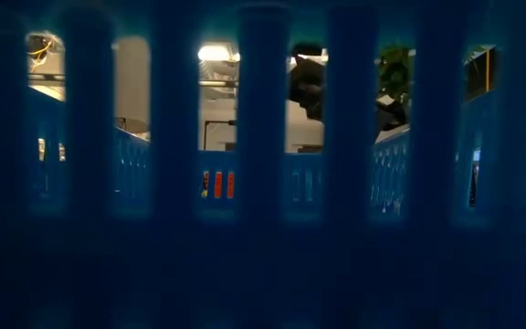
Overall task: Stack baskets by color
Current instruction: Stack the top right blue bin on top of the top left blue bin
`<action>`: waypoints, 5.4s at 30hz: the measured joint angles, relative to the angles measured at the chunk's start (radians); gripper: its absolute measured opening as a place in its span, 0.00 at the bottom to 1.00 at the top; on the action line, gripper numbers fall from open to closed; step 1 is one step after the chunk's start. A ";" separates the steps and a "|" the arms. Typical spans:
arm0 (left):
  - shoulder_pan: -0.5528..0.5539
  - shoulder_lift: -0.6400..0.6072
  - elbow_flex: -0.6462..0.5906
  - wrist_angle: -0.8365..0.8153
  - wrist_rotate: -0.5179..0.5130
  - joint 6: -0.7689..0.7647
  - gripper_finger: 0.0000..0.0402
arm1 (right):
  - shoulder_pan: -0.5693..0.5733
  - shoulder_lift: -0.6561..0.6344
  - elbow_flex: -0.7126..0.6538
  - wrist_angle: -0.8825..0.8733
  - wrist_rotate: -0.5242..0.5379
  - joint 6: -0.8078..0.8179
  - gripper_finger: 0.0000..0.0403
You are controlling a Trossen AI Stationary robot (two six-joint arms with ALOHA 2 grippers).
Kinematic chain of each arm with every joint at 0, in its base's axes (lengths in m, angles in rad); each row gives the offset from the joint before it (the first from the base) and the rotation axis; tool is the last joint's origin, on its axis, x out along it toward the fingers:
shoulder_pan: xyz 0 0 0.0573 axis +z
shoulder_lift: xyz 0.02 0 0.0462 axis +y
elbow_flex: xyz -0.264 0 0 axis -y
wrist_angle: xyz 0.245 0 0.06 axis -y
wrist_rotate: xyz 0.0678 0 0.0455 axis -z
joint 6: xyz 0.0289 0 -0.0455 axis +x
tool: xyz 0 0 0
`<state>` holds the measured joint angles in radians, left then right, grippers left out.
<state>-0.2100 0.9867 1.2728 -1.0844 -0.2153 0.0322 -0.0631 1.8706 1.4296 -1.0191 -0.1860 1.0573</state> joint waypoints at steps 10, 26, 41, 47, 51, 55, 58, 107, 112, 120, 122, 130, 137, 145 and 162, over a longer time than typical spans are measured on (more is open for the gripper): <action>0.000 0.000 0.000 0.000 0.000 -0.006 0.19 | 0.000 0.003 -0.014 -0.006 0.037 0.012 0.25; 0.000 0.000 0.000 0.000 0.000 -0.031 0.19 | -0.015 0.004 -0.189 0.320 0.028 0.006 0.25; 0.000 0.000 0.000 -0.072 0.000 -0.031 0.19 | -0.012 0.004 -0.136 0.364 0.091 0.053 0.01; 0.000 -0.007 0.000 -0.124 0.000 -0.031 0.19 | 0.029 0.004 -0.004 0.339 0.147 0.147 0.01; 0.000 -0.019 -0.001 -0.141 -0.009 -0.031 0.19 | 0.059 0.004 0.086 0.316 0.209 0.171 0.01; 0.000 -0.036 0.000 -0.139 -0.011 -0.030 0.19 | 0.082 0.004 0.172 0.335 0.288 0.172 0.00; 0.000 -0.044 0.000 -0.140 -0.011 -0.019 0.19 | 0.097 0.004 0.194 0.425 0.369 0.189 0.00; 0.000 -0.171 0.000 -0.161 -0.004 0.029 0.19 | 0.137 0.310 0.296 0.586 0.243 0.298 0.02; 0.000 -0.171 0.000 -0.161 -0.004 0.029 0.19 | 0.118 0.310 0.296 0.584 0.185 0.288 0.08; 0.000 -0.171 0.000 -0.162 -0.004 0.029 0.19 | 0.100 0.310 0.298 0.600 0.180 0.270 0.09; 0.000 -0.171 0.000 -0.162 -0.004 0.029 0.19 | 0.098 0.310 0.310 0.602 0.160 0.269 0.09; 0.000 -0.171 0.000 -0.165 -0.004 0.030 0.19 | 0.098 0.308 0.313 0.603 0.156 0.237 0.03; 0.000 -0.171 0.000 -0.165 -0.004 0.030 0.19 | 0.096 0.308 0.313 0.614 0.155 0.239 0.14; 0.000 -0.171 0.000 -0.165 -0.004 0.030 0.19 | 0.085 0.308 0.338 0.673 0.036 0.239 0.15; 0.000 -0.171 0.000 -0.165 -0.004 0.030 0.19 | 0.085 0.309 0.366 0.530 0.053 0.226 0.05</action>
<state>-0.2100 0.8158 1.2728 -1.2491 -0.2192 0.0624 0.0223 2.1792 1.7954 -0.4892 -0.1333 1.2835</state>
